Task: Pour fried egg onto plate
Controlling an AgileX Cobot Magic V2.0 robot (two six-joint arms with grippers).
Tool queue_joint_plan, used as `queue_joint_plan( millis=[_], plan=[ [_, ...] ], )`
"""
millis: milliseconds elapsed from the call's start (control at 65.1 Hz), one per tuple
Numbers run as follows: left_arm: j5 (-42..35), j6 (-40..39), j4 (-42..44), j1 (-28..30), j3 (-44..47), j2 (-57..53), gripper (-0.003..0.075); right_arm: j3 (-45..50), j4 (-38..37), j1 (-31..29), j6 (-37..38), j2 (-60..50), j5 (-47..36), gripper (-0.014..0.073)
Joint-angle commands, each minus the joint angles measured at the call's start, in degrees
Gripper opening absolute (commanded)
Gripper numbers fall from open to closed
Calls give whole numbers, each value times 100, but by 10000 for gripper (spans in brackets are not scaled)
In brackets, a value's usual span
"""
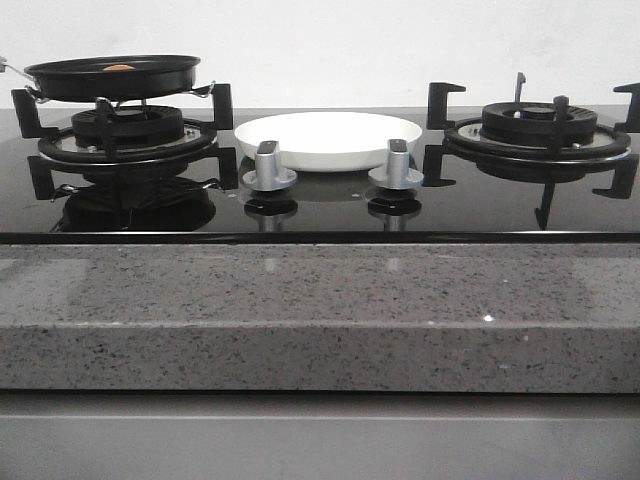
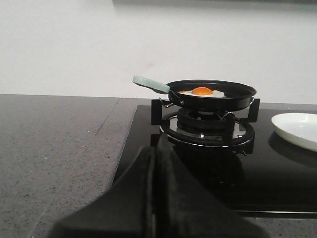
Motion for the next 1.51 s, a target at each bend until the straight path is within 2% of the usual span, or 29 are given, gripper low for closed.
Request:
queue_joint_plan(
  millis=[0,906,1121,1290,1490],
  plan=[
    [-445,-50,-43,25,26,-103,-19,-21,-70,-30,-4,-121,-484,-67],
    [-445,-50,-43,25,26,-103,-19,-21,-70,-30,-4,-121,-500,-67],
    [-821,-50,-43,25,-95,-103,-19,-62,-70,-30,-4,-121,-548,-67],
    [-237,-50,-178,25,-821,-68,-19,-649,39,-30,-4,-116,-183,-67],
    [1139,-50,-178,25,-2155,372,-19,-1968,-101,-30,-4,66,636,-67]
  ],
)
